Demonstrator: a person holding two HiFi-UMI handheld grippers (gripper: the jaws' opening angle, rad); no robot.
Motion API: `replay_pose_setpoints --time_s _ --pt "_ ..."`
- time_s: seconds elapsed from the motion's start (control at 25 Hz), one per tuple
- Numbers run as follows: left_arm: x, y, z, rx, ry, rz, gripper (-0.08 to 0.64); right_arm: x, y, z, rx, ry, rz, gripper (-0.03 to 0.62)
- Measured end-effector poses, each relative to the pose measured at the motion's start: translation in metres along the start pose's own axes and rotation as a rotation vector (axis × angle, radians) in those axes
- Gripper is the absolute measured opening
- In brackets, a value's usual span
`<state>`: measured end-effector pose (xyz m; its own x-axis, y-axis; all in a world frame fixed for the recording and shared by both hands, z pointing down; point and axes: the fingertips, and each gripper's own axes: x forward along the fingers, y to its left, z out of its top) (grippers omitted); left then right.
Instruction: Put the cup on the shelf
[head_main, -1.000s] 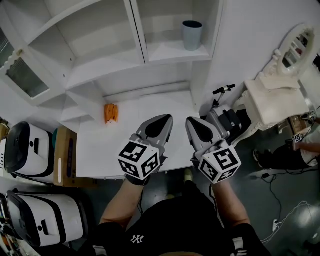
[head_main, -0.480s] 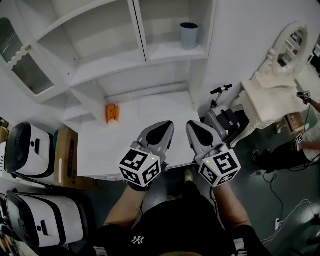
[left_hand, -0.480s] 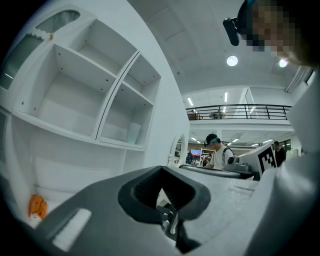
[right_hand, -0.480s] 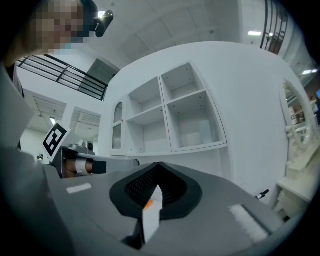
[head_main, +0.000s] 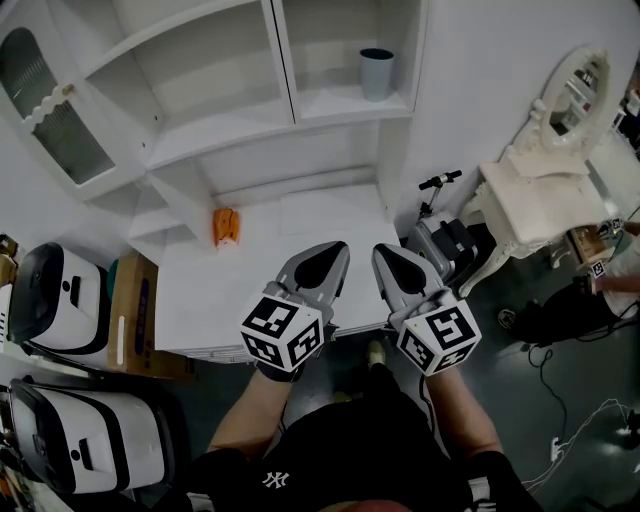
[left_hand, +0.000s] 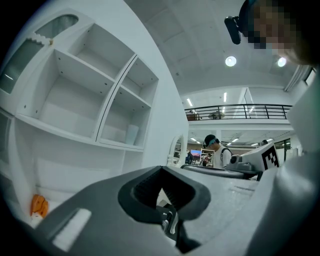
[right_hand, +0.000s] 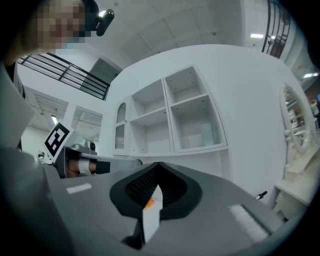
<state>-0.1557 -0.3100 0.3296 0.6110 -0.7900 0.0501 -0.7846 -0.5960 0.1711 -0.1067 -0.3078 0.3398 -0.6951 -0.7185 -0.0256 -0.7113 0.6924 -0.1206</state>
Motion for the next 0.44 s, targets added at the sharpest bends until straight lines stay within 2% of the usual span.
replay_pose_setpoints --time_s 0.44 --pt "-0.0029 -0.009 0.0036 0.012 0.004 -0.007 0.0 -0.0055 0.0047 0.0041 -0.009 -0.003 -0.001 0.009"
